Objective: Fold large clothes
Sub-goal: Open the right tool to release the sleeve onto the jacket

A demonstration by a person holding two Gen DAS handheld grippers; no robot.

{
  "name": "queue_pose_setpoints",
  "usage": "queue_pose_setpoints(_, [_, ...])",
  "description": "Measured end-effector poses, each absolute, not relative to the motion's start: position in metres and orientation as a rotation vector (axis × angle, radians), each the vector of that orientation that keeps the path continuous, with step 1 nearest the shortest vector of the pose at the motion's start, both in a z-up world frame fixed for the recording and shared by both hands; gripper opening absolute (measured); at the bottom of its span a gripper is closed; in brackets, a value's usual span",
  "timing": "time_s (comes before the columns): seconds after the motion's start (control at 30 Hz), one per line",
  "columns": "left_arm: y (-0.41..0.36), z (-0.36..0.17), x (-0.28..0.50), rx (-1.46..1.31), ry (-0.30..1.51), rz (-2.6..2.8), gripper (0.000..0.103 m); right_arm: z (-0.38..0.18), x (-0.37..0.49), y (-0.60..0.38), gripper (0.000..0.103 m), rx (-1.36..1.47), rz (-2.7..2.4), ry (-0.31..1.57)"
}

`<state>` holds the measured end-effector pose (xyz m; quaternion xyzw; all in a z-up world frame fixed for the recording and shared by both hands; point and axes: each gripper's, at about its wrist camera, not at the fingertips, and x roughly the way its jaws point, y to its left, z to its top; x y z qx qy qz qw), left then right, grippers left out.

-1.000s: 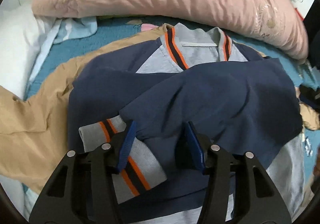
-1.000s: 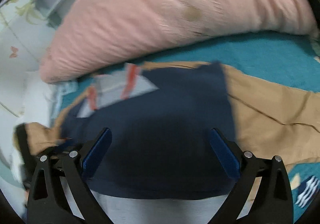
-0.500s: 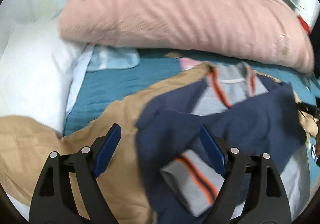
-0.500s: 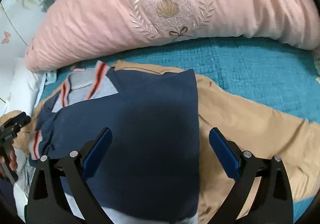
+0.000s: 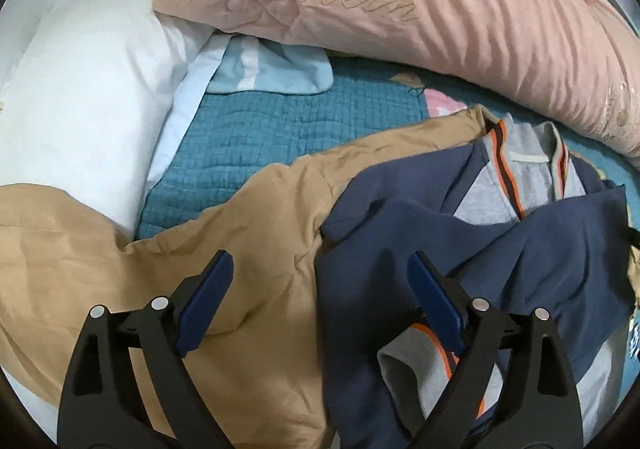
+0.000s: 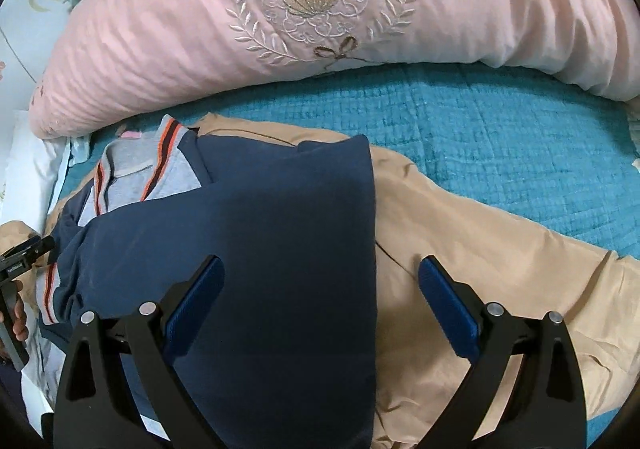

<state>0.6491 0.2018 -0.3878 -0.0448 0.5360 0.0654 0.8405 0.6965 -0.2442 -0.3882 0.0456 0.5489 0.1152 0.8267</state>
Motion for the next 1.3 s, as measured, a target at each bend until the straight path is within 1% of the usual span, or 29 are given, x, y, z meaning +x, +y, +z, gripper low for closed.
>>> queue_pose_setpoints(0.3, [0.216,-0.416,0.666,-0.176,1.242,0.085,0.09,-0.388,0.704,-0.258,0.094,0.126,0.244,1.184])
queue_pose_setpoints(0.37, [0.215,-0.421,0.668,-0.173,1.239,0.1,0.092,-0.389,0.705,-0.259,0.094,0.115,0.239,1.182])
queue_pose_setpoints(0.47, [0.211,-0.428,0.673,-0.155,1.251,0.115,0.093,-0.392,0.708,-0.257,0.094,0.101,0.231,1.192])
queue_pose_setpoints(0.67, [0.204,-0.42,0.674,-0.161,1.249,0.044,0.093,-0.402,0.719,-0.248,0.094,0.079,0.238,1.223])
queue_pose_setpoints(0.83, [0.181,-0.417,0.667,-0.059,1.239,-0.012,0.092,-0.4,0.718,-0.236,0.095,0.058,0.307,1.207])
queue_pose_setpoints(0.97, [0.18,-0.412,0.662,-0.125,1.188,-0.044,0.093,-0.382,0.707,-0.216,0.094,0.012,0.405,1.123])
queue_pose_setpoints(1.03, [0.174,-0.41,0.66,-0.129,1.18,-0.054,0.093,-0.387,0.711,-0.21,0.094,-0.026,0.382,1.149])
queue_pose_setpoints(1.1, [0.173,-0.412,0.662,-0.146,1.19,-0.048,0.093,-0.398,0.719,-0.215,0.094,0.024,0.367,1.18])
queue_pose_setpoints(1.17, [0.175,-0.415,0.664,-0.172,1.19,-0.052,0.093,-0.404,0.723,-0.223,0.085,0.075,0.336,1.195])
queue_pose_setpoints(1.23, [0.179,-0.415,0.665,-0.204,1.176,-0.055,0.092,-0.403,0.721,-0.225,0.067,0.114,0.35,1.183])
queue_pose_setpoints(1.27, [0.185,-0.411,0.664,-0.21,1.165,-0.058,0.088,-0.401,0.719,-0.223,0.062,0.09,0.351,1.174])
queue_pose_setpoints(1.3, [0.187,-0.412,0.664,-0.212,1.168,-0.063,0.083,-0.4,0.718,-0.221,0.055,0.064,0.349,1.173])
